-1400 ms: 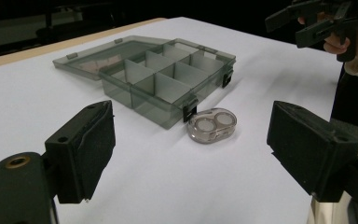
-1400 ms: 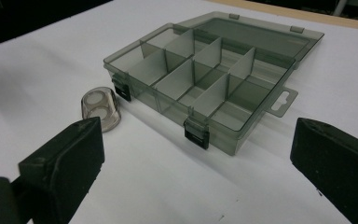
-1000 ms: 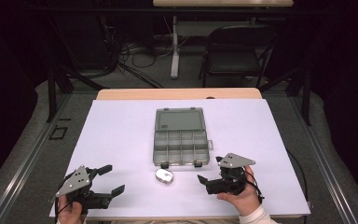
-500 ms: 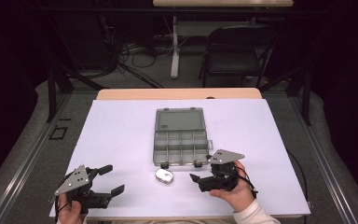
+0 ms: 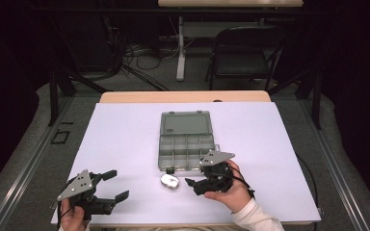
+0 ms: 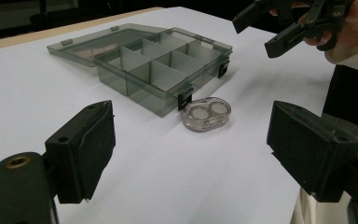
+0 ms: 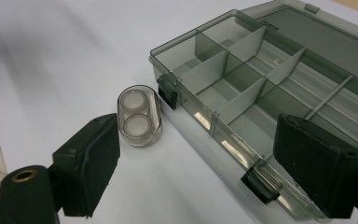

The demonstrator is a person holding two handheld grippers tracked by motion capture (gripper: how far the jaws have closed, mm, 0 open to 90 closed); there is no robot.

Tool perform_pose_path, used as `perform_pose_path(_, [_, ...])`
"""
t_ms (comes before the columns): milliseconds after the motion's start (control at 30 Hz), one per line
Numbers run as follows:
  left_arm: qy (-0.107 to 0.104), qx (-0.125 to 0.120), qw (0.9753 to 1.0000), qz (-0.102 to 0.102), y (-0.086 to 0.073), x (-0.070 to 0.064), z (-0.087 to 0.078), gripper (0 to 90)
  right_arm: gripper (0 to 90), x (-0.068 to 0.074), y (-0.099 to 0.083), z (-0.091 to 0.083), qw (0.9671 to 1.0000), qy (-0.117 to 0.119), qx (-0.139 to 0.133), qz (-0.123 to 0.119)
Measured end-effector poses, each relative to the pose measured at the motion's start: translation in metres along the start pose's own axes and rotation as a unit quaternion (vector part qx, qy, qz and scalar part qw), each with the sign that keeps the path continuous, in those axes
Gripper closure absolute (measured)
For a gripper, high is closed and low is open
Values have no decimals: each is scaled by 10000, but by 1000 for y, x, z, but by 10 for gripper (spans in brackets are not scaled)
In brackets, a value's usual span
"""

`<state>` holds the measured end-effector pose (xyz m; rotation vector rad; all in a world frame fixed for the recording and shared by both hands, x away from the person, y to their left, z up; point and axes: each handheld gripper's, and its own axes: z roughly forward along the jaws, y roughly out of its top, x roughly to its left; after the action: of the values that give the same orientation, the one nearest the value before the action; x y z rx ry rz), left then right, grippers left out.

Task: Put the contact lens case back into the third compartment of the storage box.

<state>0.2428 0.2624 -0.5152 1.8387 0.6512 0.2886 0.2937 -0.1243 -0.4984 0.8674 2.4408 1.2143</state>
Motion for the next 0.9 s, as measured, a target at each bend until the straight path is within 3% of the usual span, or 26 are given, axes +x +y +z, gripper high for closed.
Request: perform_pose_path(900, [48, 45, 10000, 12, 0, 0, 1, 157, 175, 16, 18, 35, 9987, 343, 283, -233])
